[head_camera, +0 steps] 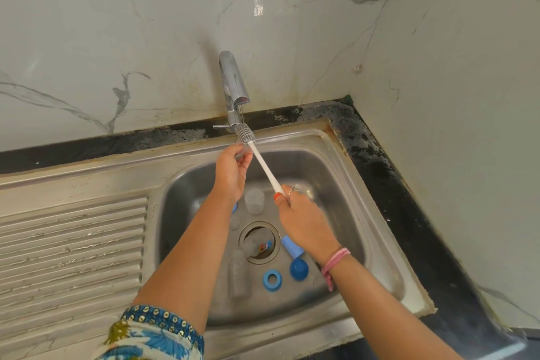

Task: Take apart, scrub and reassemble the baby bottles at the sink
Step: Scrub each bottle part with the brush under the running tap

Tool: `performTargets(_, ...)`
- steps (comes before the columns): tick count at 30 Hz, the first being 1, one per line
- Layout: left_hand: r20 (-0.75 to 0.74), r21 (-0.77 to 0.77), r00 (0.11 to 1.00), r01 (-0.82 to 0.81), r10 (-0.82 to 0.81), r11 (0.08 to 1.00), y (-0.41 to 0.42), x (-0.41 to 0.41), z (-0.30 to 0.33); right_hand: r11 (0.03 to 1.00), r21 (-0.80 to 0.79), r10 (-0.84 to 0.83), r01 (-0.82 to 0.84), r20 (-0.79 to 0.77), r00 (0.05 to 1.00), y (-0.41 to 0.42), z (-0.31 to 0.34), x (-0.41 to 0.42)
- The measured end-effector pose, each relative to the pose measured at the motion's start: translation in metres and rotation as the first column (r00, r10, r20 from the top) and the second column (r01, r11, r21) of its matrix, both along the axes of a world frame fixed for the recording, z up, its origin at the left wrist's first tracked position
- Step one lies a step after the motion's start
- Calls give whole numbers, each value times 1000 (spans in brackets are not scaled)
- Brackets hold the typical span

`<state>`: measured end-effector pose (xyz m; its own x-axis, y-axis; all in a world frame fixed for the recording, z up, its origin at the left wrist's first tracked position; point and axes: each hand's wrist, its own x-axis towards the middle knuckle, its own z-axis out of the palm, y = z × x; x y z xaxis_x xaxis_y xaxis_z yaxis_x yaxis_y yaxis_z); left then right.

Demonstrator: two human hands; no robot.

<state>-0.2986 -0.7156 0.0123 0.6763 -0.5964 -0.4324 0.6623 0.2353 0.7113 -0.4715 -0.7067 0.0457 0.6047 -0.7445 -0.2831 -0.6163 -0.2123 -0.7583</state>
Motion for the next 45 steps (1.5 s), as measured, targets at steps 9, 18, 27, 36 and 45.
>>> performTargets(9, 156, -29, 986, 63, -58, 998, 3, -3, 2, 962, 258, -96, 87, 22, 995, -30, 7, -8)
performTargets(18, 132, 40, 986, 92, -97, 995, -3, -1, 1, 894, 446, -140, 35, 204, 969, -17, 24, -29)
performTargets(27, 425, 164, 874, 183, -237, 969, 5, 2, -2, 951, -295, 53, -91, -136, 989, 6, 19, -24)
performTargets(36, 615, 379, 694, 155, -374, 912, 11, 18, -6, 996, -75, 36, -40, -47, 998, -8, 19, -5)
performTargets(45, 677, 629, 457, 49, -577, 776, -3, 15, -3, 973, -200, 80, -114, -170, 982, 19, 15, -9)
